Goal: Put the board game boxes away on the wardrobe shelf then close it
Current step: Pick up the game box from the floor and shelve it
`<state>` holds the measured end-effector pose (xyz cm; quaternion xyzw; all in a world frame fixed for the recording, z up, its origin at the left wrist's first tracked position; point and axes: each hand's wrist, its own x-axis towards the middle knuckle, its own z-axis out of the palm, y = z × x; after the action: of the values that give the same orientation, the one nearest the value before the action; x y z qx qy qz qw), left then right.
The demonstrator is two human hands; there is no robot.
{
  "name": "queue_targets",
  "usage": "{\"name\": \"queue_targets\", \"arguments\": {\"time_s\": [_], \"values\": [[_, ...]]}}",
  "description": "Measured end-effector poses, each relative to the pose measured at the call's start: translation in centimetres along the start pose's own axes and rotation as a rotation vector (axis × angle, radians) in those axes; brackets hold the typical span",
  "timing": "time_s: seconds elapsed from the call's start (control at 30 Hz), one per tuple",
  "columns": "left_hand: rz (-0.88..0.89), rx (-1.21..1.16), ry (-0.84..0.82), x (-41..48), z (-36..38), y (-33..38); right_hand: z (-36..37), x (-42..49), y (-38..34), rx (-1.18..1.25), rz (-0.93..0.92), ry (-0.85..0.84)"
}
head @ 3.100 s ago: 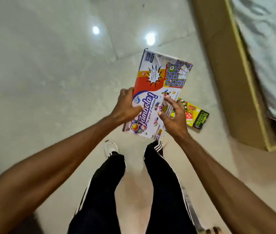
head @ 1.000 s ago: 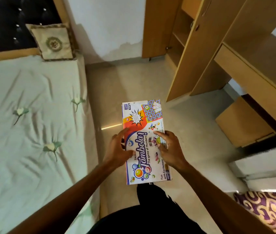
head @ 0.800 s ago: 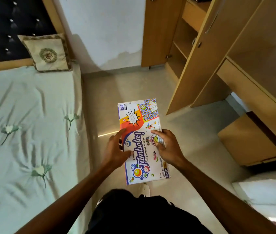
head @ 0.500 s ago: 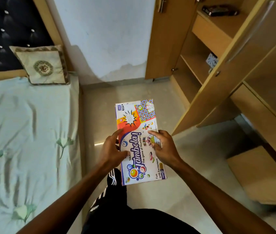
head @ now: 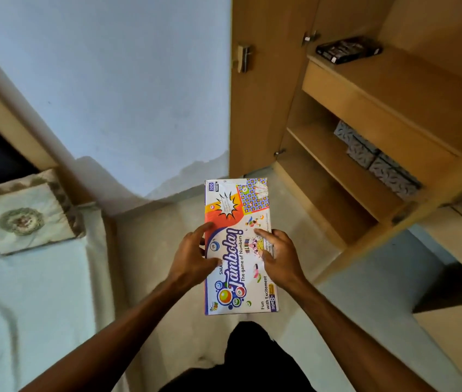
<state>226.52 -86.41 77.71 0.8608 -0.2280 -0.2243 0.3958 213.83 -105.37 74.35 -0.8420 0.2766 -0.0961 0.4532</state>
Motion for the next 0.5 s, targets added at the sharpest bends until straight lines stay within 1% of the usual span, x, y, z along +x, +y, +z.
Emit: {"name": "queue_targets", "arguments": {"time_s": [0.17, 0.3, 0.5], "values": [[0.060, 0.005, -0.051, 13.9, -0.8, 3.3, -1.7, 12.7, 0.3, 0.025, 0.037, 0.086], [0.093, 0.007, -0.066, 24.7, -0.4, 6.6, -4.3, 22.9, 0.7, 0.035, 0.055, 0.114], [0.138, -0.021, -0.123, 37.5, 0.7, 12.6, -9.4, 34.5, 0.9, 0.044, 0.100, 0.180]]}}
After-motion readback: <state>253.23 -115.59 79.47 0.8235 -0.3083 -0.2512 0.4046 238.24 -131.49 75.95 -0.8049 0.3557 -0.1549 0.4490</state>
